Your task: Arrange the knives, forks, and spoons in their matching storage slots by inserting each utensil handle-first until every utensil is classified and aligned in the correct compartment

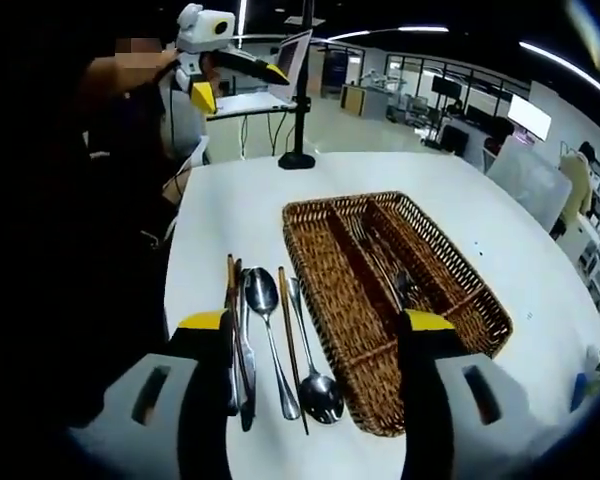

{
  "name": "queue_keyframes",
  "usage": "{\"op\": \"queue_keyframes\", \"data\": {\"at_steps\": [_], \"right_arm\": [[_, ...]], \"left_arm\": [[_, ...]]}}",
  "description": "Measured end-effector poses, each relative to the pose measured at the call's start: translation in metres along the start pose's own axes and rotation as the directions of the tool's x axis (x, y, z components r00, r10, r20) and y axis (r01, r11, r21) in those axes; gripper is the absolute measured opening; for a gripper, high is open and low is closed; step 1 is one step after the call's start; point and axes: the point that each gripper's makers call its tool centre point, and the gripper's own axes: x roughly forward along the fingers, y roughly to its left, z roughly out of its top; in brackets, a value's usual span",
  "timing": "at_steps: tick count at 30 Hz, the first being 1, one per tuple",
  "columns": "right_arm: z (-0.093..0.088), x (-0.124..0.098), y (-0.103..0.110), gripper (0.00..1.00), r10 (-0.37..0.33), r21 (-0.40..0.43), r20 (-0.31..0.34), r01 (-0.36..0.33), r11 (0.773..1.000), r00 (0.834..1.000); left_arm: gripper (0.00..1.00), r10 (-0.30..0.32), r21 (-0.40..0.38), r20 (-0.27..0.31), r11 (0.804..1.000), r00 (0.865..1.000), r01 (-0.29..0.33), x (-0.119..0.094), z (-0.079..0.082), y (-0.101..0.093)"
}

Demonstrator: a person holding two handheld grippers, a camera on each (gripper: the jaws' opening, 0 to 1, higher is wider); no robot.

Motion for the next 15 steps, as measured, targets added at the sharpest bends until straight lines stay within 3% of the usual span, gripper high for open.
{"op": "queue_keyframes", "data": {"at_steps": [6,15], "right_arm": [[-0.011,0.014,0.007,0.66,0.03,0.012,-0.021,-0.03,0.999,0.999],[-0.022,0.035,0.022,0.54,0.073,-0.034,-0.032,-0.074,0.997,0.997]], "left_arm": [[1.0,0.008,-0.002,-0.003,1.0,1.0,-0.008,0.0,-0.005,0.002],[1.0,0.013,-0.008,-0.001,1.0,1.0,-0.013,-0.001,-0.007,0.001]]}}
